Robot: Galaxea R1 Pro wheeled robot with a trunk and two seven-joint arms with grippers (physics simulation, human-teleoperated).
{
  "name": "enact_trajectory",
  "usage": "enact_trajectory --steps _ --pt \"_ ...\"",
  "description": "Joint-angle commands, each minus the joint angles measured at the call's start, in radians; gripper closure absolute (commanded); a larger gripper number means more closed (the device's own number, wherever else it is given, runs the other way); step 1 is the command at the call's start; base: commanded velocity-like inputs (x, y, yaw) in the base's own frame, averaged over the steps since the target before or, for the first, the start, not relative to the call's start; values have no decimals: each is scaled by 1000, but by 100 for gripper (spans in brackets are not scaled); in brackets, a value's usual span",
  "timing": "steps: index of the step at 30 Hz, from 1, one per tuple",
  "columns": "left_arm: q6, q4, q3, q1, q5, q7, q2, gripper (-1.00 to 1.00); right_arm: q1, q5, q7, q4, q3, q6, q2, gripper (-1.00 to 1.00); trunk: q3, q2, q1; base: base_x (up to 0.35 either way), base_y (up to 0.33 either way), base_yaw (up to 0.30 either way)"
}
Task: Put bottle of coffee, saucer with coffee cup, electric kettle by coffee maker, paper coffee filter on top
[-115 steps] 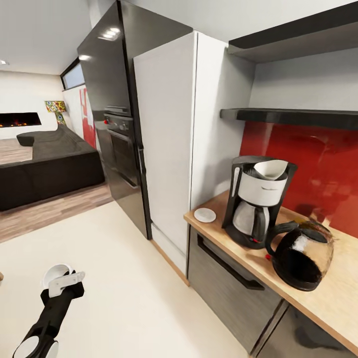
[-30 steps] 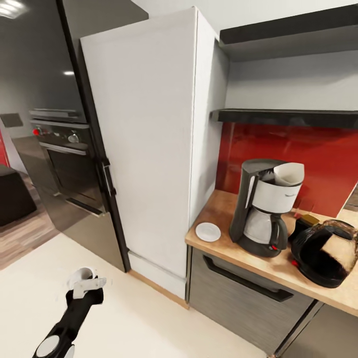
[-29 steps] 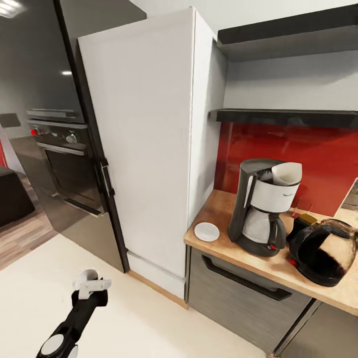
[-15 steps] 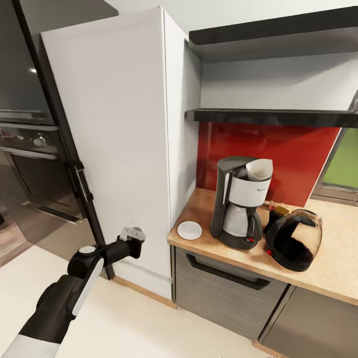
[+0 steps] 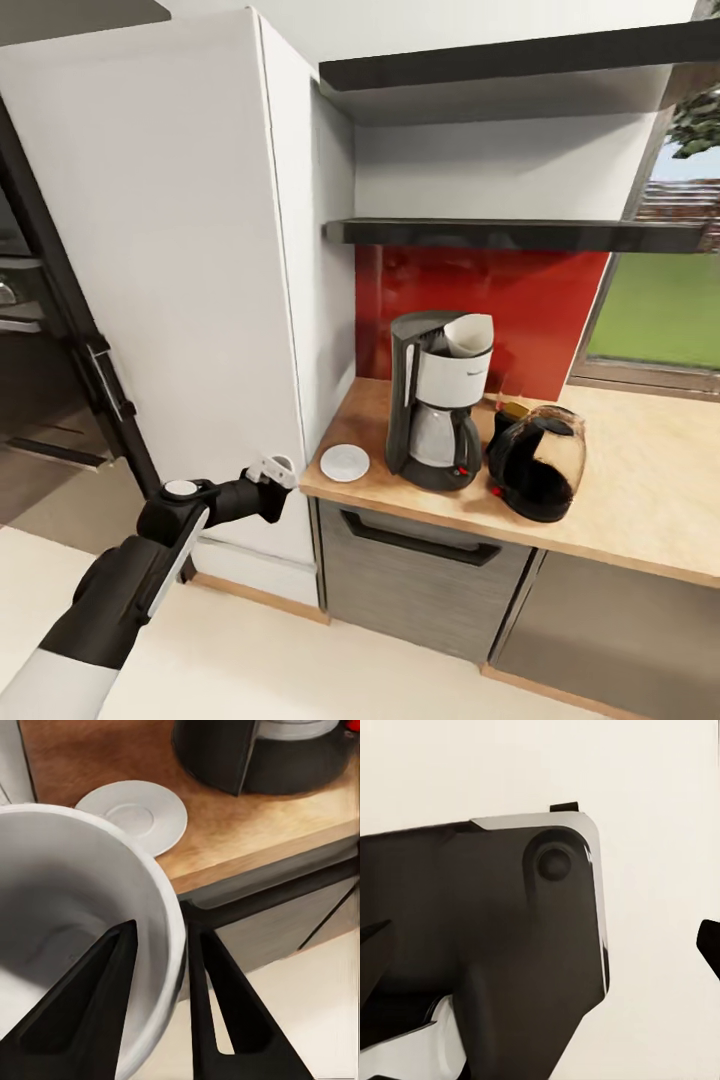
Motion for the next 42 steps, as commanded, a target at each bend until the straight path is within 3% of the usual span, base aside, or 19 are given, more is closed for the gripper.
enact_trajectory --steps 1,11,13,18,21,33,42 --pt "3 -2 -1 -1 -9 -6 1 100 -1 -11 3 1 8 -4 0 -100 -2 -2 1 0 0 -210" --pt "7 -10 7 0 7 -17 -8 100 -1 -10 1 0 9 -3 0 -100 -2 -2 1 0 0 -10" --pt "10 -10 7 -4 26 -21 -14 100 -1 -10 1 0 9 -4 -1 -100 -2 -2 1 0 0 0" --pt "23 -11 2 -11 112 -23 -16 100 -1 -10 2 0 8 -4 -1 -100 -2 -2 1 0 0 0" --pt "25 -11 1 -11 138 -23 -15 100 -1 -10 2 0 8 -4 -3 -100 -2 -2 1 0 0 -20" --pt "27 -12 1 -11 147 -23 -13 100 -1 -9 2 0 8 -3 -3 -100 -2 -2 1 0 0 -224" --pt "23 -11 4 -11 135 -20 -15 100 -1 -10 2 0 8 -2 -3 -100 -2 -2 1 0 0 -259"
